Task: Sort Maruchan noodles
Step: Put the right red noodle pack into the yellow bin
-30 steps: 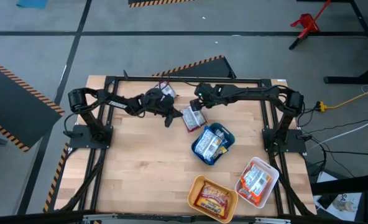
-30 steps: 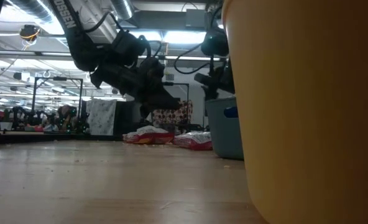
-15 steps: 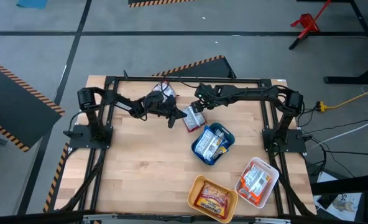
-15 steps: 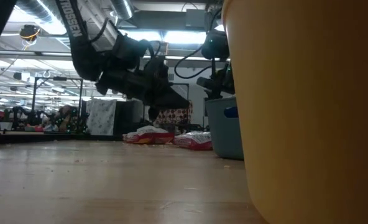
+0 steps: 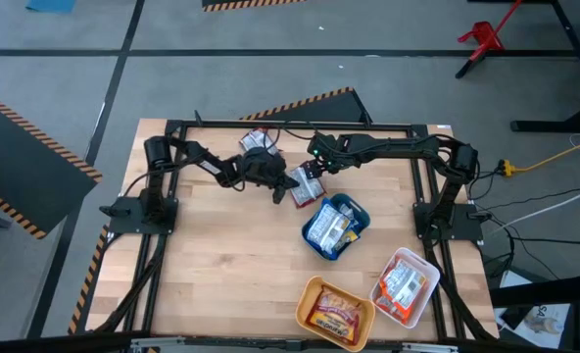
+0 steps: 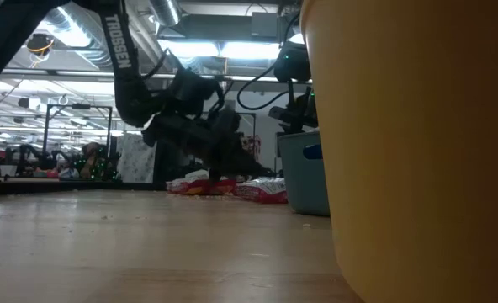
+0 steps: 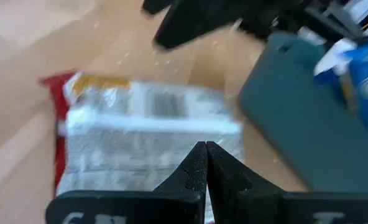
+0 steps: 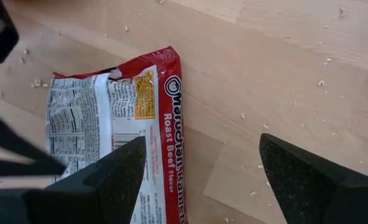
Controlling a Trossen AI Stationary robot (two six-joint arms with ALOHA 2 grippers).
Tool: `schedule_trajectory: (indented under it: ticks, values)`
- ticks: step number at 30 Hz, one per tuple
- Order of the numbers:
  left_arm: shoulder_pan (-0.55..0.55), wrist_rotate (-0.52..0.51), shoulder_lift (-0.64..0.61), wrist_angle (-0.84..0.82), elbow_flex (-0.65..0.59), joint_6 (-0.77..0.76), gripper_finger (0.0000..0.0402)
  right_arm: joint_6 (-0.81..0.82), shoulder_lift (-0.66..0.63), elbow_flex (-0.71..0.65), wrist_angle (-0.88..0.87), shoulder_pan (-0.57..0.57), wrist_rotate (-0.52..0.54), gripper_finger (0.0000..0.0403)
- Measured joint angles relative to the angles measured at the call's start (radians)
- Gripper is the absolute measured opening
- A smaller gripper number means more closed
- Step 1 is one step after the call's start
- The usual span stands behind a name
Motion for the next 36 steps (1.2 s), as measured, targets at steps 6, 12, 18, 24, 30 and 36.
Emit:
schedule_trajectory:
  ticks: [6,12,18,24,30,36]
  values:
    - [0.0,0.005,0.039,-0.053,0.002,0.053,0.0,-0.006,0.0,0.0,0.006,0.0,-0.014,0.0298]
    - [0.0,0.012,0.036,-0.071,0.003,0.077,0.0,-0.069,0.0,0.0,0.119,0.0,-0.094,0.0298]
    - [0.005,0.019,0.034,-0.12,0.004,0.083,0.0,-0.141,0.0,0.002,0.181,-0.01,-0.124,0.0298]
    - [0.005,0.033,0.035,-0.136,0.003,0.085,0.0,-0.155,0.0,0.001,0.179,-0.041,-0.15,0.0298]
    - [0.005,0.05,0.035,-0.156,0.003,0.081,0.0,-0.172,0.0,0.001,0.179,-0.046,-0.17,0.0298]
    - [0.005,0.075,0.028,-0.16,-0.009,0.08,0.0,-0.198,0.0,0.001,0.163,-0.046,-0.193,0.0298]
